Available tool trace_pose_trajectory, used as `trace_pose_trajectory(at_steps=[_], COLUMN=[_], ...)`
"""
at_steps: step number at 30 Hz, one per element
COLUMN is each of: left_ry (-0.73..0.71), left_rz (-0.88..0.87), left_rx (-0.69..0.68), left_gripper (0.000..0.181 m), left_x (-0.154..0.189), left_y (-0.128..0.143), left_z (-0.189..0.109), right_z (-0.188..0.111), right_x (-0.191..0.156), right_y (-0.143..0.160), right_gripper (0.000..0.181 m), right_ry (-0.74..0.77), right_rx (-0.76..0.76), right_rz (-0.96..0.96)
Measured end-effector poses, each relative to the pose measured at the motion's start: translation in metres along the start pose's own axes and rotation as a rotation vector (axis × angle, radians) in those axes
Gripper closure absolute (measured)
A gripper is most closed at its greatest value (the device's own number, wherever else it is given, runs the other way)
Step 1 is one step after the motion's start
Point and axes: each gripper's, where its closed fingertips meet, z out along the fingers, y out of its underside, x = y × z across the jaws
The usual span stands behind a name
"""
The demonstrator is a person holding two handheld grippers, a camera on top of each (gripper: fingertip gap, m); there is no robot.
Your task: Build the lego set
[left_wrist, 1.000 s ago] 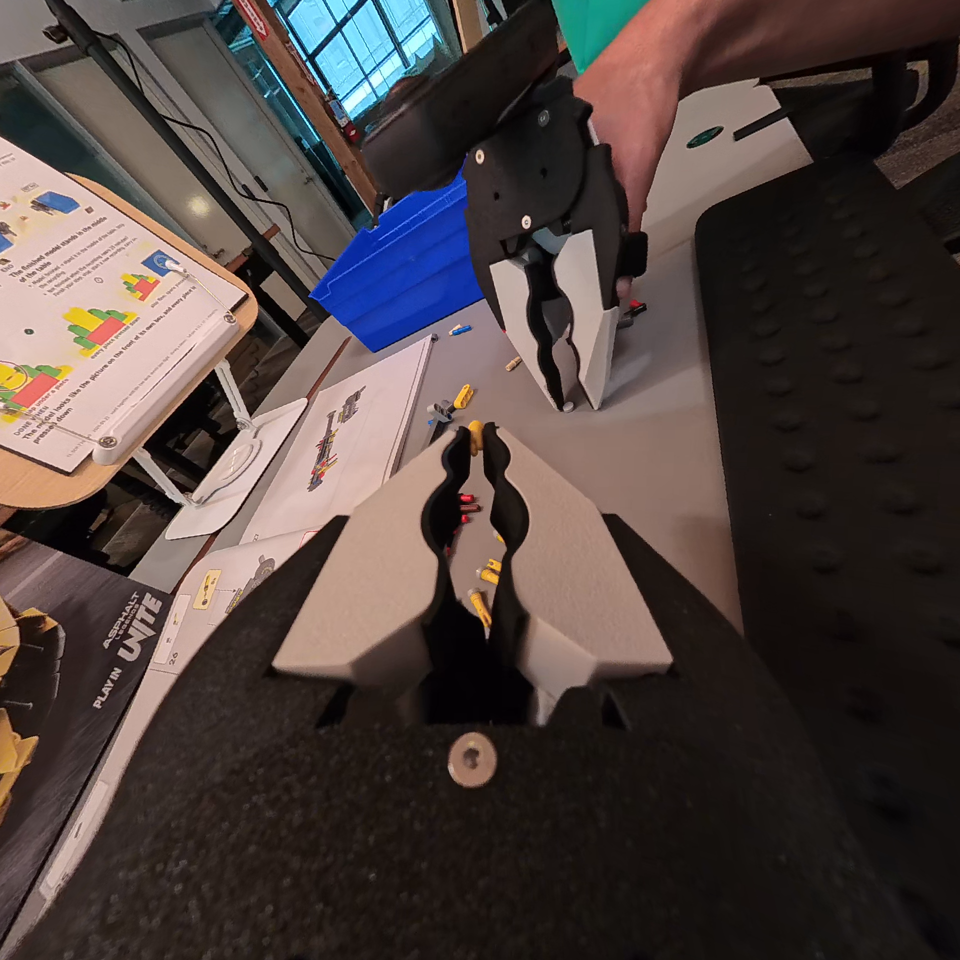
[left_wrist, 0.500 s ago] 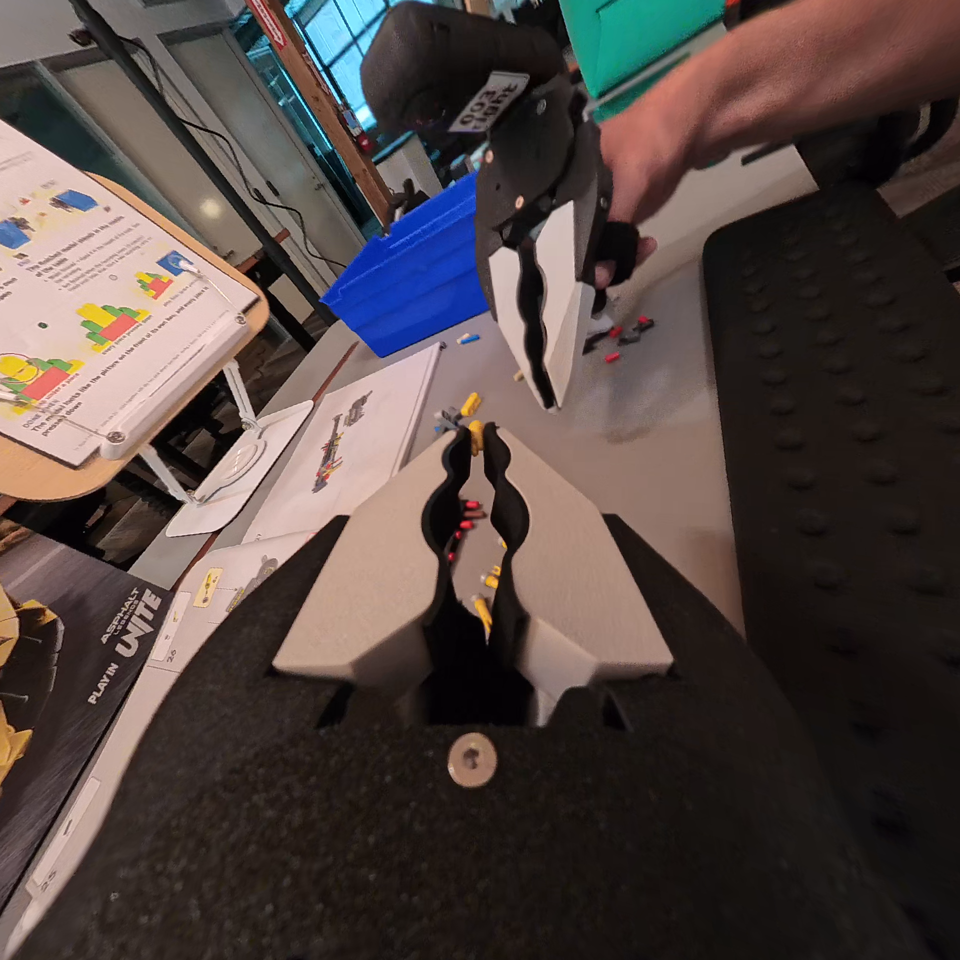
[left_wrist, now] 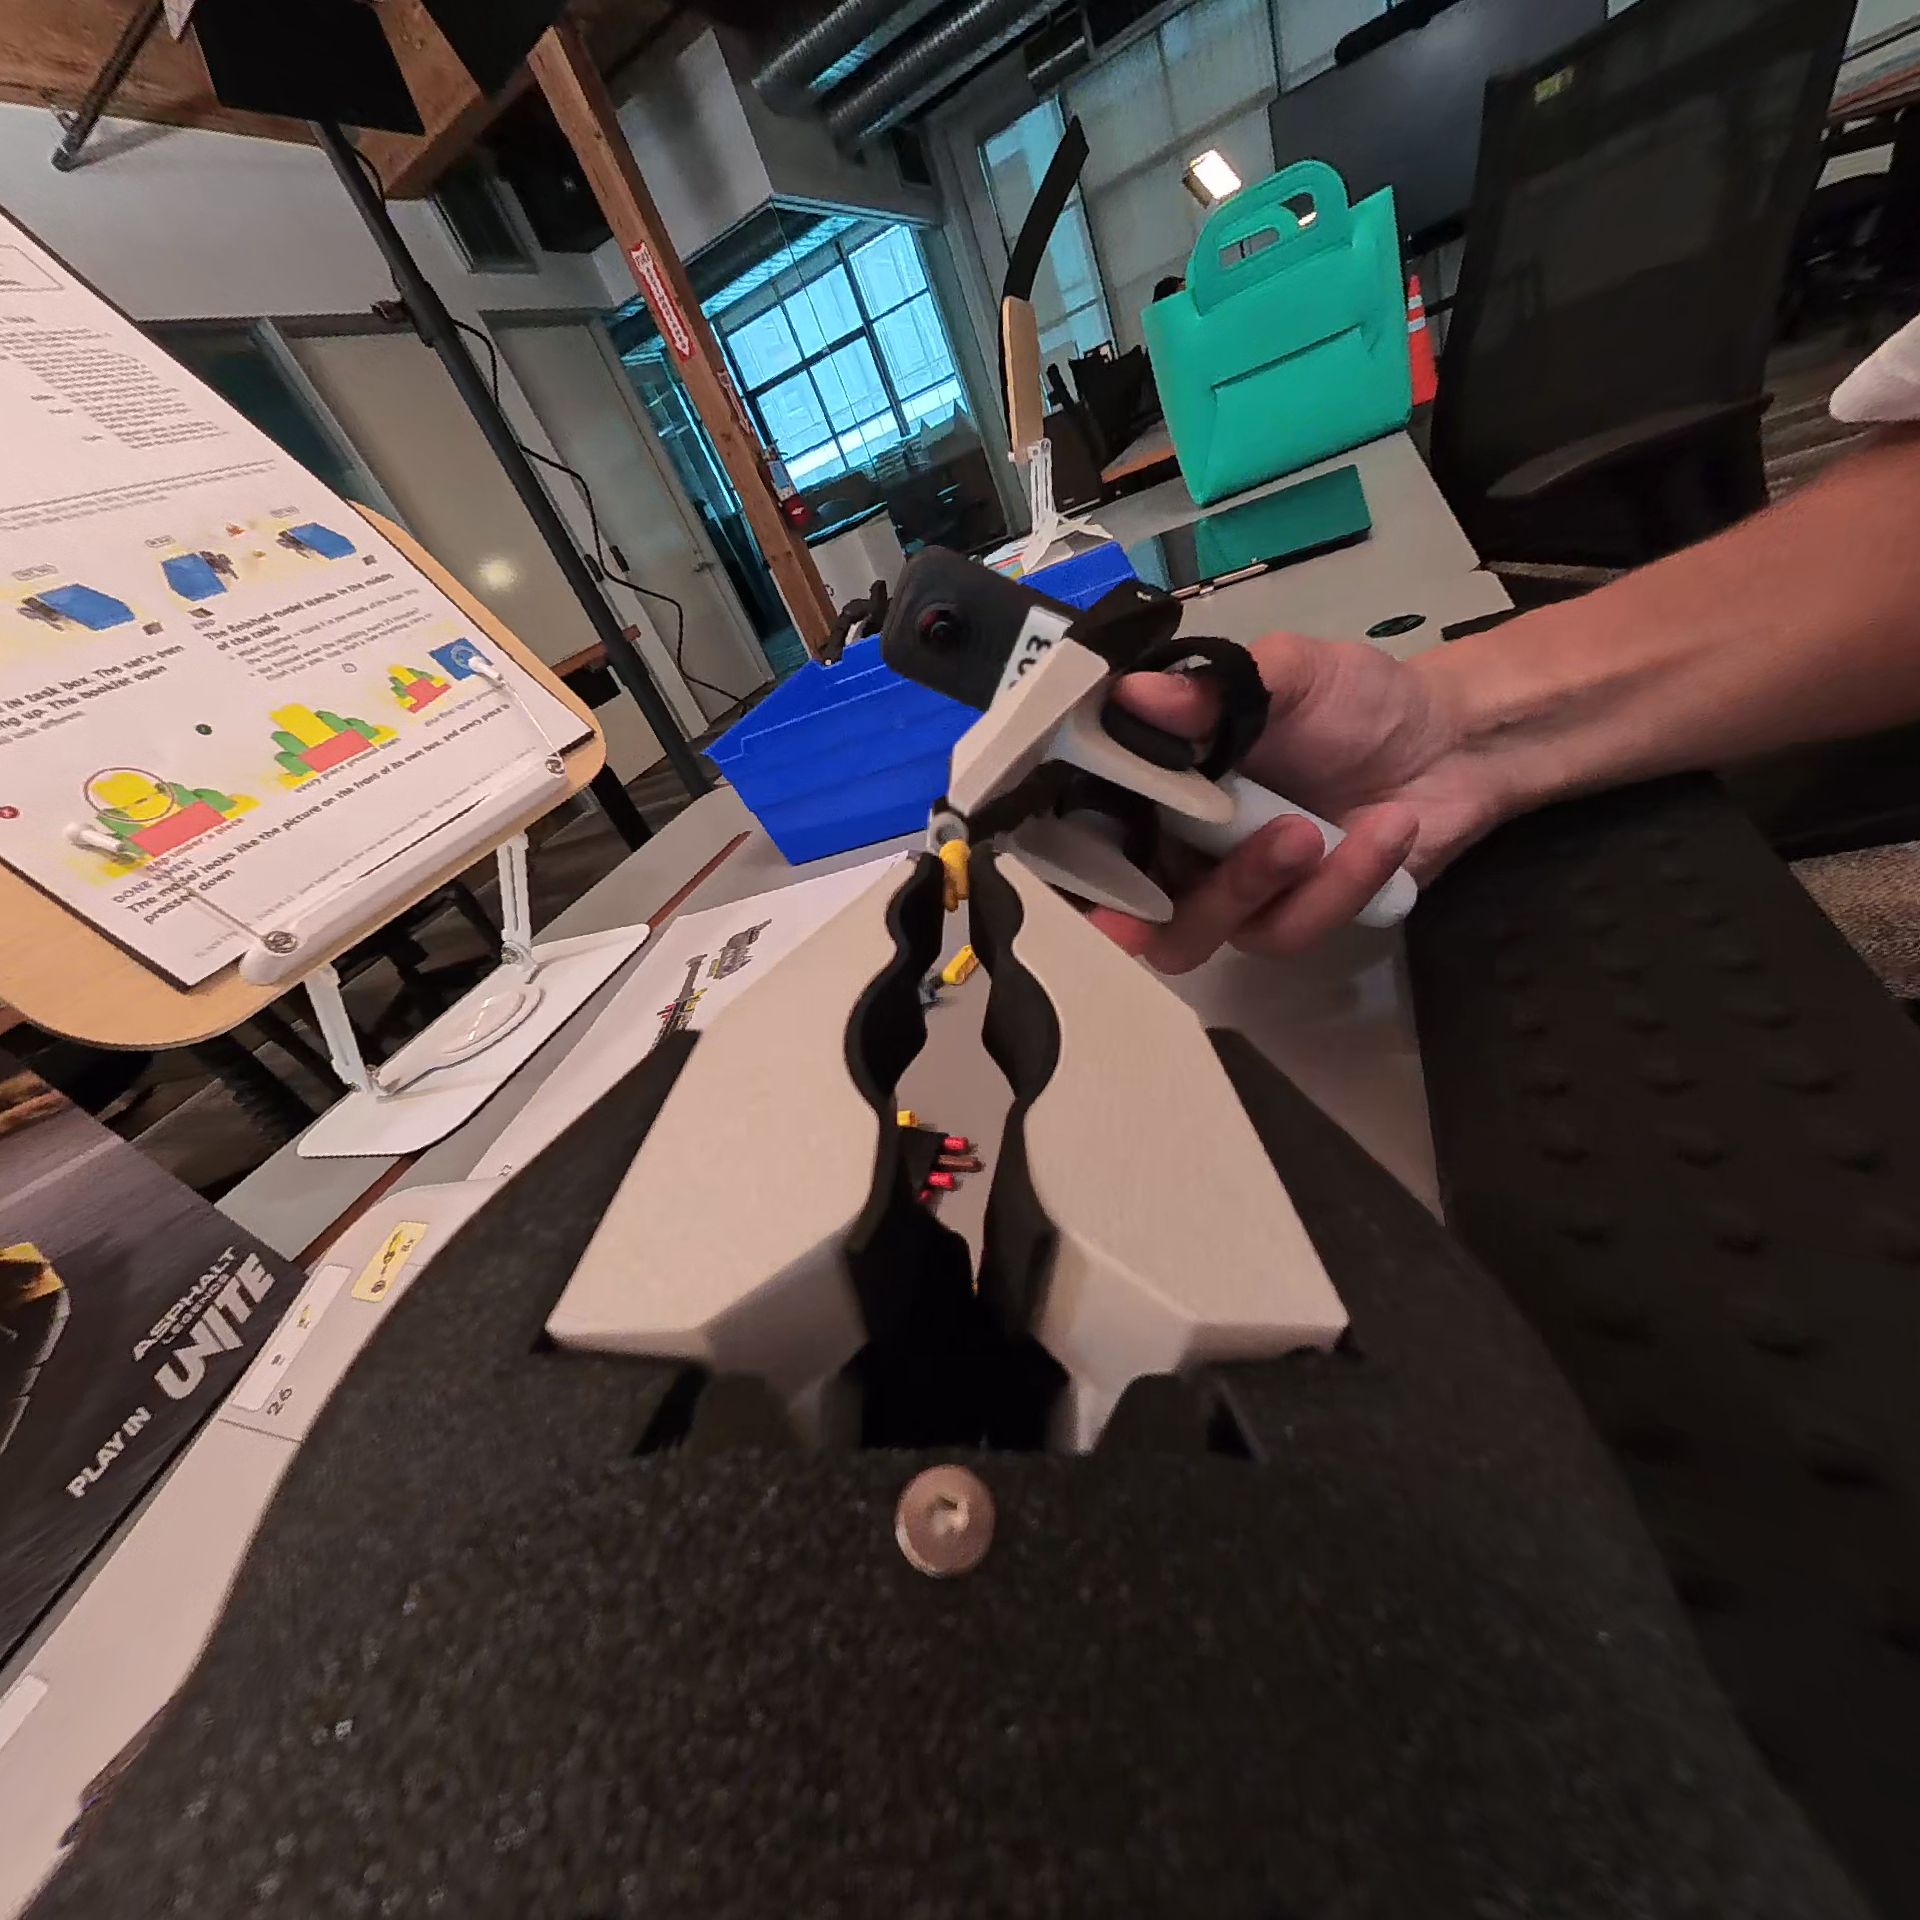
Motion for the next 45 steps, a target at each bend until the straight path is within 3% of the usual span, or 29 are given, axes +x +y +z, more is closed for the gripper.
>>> trace_pose_trajectory(at_steps=[16, 26, 31, 45], left_ry=[0.035, 0.229, 0.254, -0.049], left_rz=[-0.018, -0.063, -0.014, 0.225], left_rx=[-0.018, -0.016, -0.080, -0.130], left_gripper=[0.177, 0.177, 0.177, 0.178], left_x=[0.001, 0.028, 0.036, 0.010], left_y=[0.002, 0.001, 0.012, 0.017], left_z=[-0.002, -0.007, -0.006, 0.005], right_z=[0.004, -0.002, -0.008, -0.006], right_x=[0.001, -0.012, -0.005, 0.008], right_y=[0.006, 0.030, 0.040, 0.016], right_gripper=[0.176, 0.175, 0.176, 0.176], right_ry=[-0.003, -0.102, -0.045, 0.001], right_rx=[-0.033, -0.297, -0.392, -0.157], right_rz=[-0.024, -0.010, -0.033, 0.030])
